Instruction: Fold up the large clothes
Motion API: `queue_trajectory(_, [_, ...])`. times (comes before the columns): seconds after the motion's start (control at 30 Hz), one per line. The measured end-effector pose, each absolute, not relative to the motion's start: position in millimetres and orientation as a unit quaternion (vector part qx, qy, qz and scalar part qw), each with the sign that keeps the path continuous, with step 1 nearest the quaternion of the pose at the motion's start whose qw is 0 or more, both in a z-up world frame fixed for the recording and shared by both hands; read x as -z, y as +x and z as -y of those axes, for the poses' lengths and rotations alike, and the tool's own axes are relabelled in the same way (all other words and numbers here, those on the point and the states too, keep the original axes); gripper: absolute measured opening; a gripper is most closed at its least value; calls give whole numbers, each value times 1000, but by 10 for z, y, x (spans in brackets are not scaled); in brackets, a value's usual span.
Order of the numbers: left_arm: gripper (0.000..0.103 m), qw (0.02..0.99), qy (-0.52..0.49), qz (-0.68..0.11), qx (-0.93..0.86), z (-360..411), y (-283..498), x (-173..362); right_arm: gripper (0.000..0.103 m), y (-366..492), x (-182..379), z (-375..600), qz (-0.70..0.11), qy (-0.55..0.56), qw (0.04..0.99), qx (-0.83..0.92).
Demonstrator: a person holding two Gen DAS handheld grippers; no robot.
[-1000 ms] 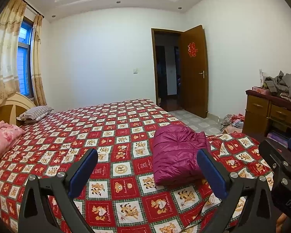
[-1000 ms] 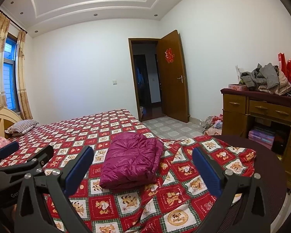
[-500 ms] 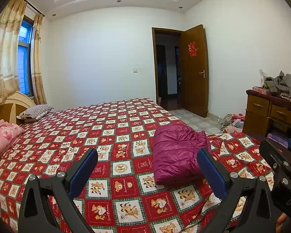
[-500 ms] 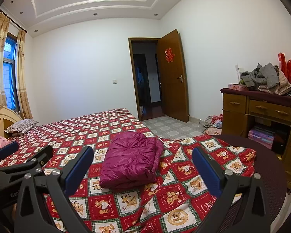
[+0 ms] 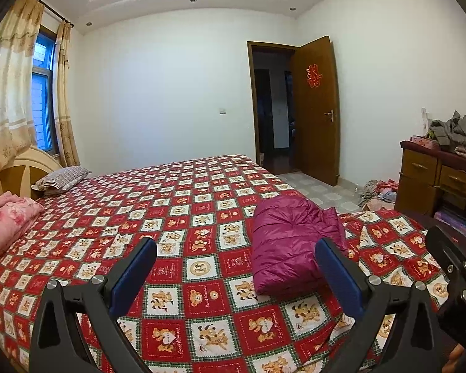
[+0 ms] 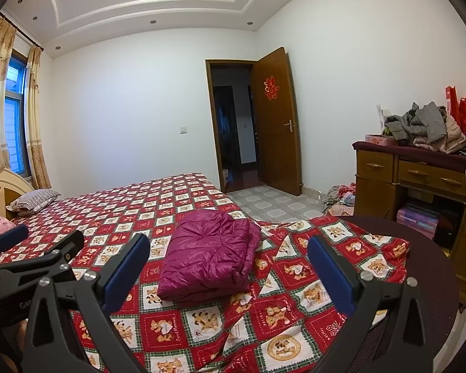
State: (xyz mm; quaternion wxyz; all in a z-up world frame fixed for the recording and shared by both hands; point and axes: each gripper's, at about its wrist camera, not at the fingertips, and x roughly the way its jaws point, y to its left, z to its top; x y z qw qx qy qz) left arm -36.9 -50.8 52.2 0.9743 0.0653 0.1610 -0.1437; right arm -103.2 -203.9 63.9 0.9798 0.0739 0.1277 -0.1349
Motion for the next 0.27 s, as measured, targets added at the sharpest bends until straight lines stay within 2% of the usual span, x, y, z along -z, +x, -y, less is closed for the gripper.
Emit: queue_trajectory(0.27, [102, 971, 70, -181, 140, 507, -252, -464, 103, -993, -592, 2075, -136, 73, 979, 134])
